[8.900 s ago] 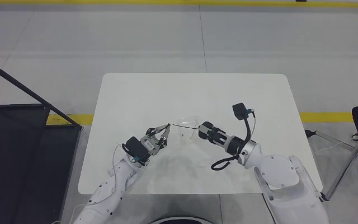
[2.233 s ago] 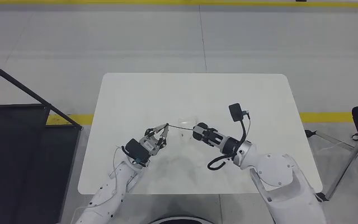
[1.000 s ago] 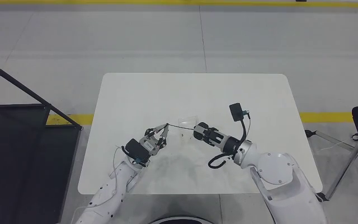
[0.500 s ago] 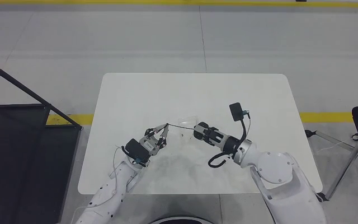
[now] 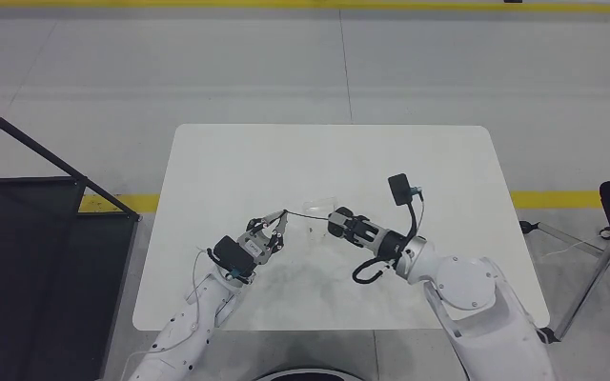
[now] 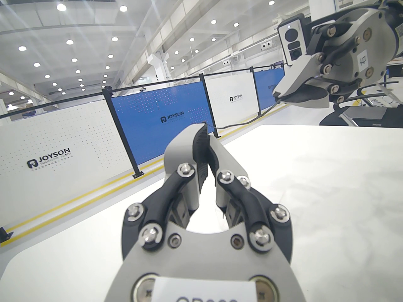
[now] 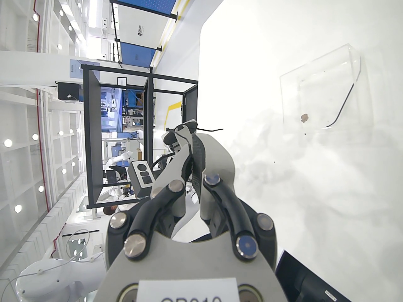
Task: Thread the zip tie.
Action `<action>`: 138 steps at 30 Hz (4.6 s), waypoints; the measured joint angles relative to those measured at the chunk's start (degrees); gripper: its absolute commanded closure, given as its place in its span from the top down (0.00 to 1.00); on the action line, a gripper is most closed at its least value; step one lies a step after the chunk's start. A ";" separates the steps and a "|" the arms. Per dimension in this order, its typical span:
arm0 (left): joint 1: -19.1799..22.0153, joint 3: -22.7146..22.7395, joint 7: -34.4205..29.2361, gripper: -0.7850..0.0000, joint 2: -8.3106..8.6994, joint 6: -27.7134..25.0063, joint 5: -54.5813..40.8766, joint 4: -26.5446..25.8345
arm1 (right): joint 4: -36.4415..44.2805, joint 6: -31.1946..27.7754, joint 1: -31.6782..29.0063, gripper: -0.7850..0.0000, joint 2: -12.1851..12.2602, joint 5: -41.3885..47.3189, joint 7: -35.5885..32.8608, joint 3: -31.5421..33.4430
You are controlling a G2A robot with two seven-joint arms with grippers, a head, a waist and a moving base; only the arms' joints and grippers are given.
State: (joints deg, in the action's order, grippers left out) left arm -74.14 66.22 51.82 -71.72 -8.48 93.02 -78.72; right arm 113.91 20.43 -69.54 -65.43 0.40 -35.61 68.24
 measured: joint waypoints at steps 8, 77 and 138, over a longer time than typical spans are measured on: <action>0.00 0.00 0.00 0.00 0.00 0.00 0.00 0.00 | -0.41 -3.09 -0.52 0.00 -0.10 2.04 0.29 0.36; -1.80 0.96 -0.53 0.00 0.15 -0.44 -0.45 -2.91 | -1.55 -3.58 1.12 0.00 -0.63 -0.23 1.33 -2.20; -1.30 -0.83 -0.18 0.00 -0.32 2.38 2.80 -1.93 | -1.49 -11.54 -1.29 0.00 -0.18 1.33 -2.82 1.28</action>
State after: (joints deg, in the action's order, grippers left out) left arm -75.44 65.39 51.64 -72.03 -6.10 95.82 -80.65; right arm 112.42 8.89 -70.82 -65.61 1.73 -38.43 69.51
